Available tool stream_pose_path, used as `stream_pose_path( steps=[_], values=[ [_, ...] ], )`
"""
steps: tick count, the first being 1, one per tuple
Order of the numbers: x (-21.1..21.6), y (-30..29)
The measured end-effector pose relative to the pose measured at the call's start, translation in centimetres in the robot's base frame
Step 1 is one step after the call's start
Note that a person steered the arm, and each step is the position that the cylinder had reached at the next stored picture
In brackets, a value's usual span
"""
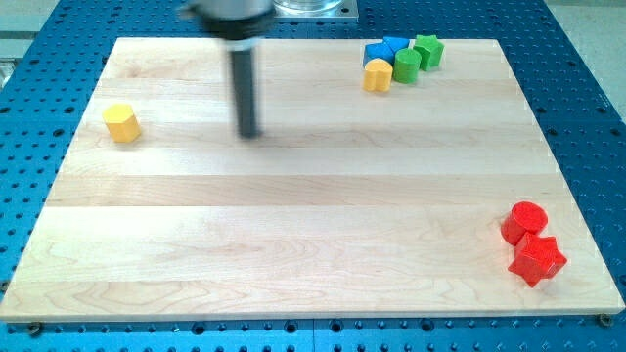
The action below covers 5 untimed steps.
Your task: Separate the red blocks
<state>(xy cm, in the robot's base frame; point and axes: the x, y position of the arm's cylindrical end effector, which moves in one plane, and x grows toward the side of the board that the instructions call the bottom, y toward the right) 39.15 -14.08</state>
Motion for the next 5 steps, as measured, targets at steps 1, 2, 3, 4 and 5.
stream_pose_path(
  steps=[1, 2, 3, 4, 5],
  values=[
    [2.8, -13.9],
    [3.4, -16.3],
    [1.4, -16.4],
    [1.3, -16.4],
    [1.3, -16.4]
  ],
)
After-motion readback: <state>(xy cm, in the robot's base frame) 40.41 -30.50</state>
